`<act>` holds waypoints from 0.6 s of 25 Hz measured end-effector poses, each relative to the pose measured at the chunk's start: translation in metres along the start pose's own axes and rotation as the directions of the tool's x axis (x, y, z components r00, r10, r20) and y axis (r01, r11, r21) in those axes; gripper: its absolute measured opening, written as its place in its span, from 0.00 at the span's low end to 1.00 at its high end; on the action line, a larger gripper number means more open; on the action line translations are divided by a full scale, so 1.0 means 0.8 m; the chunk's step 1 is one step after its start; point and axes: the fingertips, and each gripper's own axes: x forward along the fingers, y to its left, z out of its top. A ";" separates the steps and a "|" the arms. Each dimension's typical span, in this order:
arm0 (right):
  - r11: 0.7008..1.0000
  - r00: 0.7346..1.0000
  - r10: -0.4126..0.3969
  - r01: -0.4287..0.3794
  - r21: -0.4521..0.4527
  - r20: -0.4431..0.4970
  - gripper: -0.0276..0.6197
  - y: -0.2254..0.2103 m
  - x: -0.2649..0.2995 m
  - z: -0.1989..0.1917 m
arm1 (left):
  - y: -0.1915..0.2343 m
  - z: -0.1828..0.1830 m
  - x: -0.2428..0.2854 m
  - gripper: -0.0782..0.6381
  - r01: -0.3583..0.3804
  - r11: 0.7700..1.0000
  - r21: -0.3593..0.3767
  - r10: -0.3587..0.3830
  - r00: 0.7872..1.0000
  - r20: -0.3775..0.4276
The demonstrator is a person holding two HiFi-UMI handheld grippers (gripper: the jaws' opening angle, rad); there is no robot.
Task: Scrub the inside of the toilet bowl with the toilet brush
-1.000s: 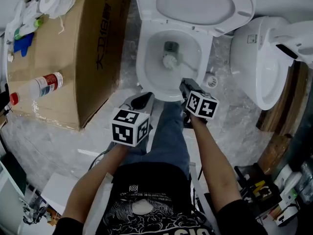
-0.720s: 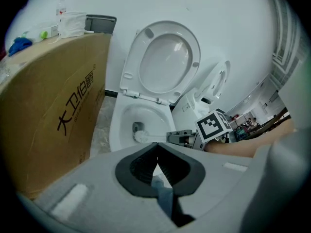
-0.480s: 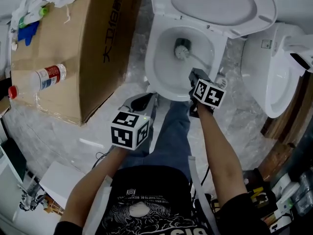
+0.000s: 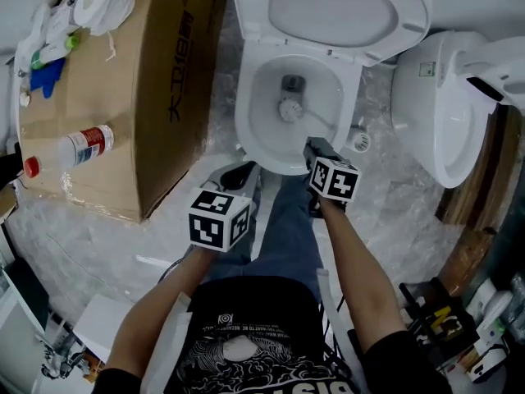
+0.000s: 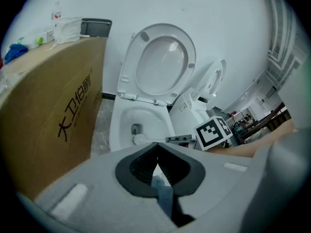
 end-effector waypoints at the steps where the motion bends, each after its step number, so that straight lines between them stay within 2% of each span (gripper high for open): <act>1: 1.000 1.000 -0.003 0.003 0.007 0.002 0.28 0.001 -0.005 -0.003 | -0.002 0.004 0.000 0.10 0.009 1.000 0.011 -0.009 1.000 0.004; 5: 0.999 1.000 -0.011 0.011 0.032 0.005 0.28 0.007 -0.028 -0.013 | -0.015 0.017 -0.005 0.10 0.044 0.997 0.056 -0.045 0.999 0.017; 9: 1.000 1.000 -0.008 0.007 0.019 0.010 0.28 0.019 -0.064 -0.018 | -0.028 0.027 -0.016 0.10 0.081 0.994 0.079 -0.084 0.996 0.037; 15: 0.998 0.995 0.014 -0.019 0.052 0.103 0.28 0.041 -0.132 -0.009 | -0.048 0.049 -0.027 0.10 0.135 0.986 0.102 -0.142 0.988 0.066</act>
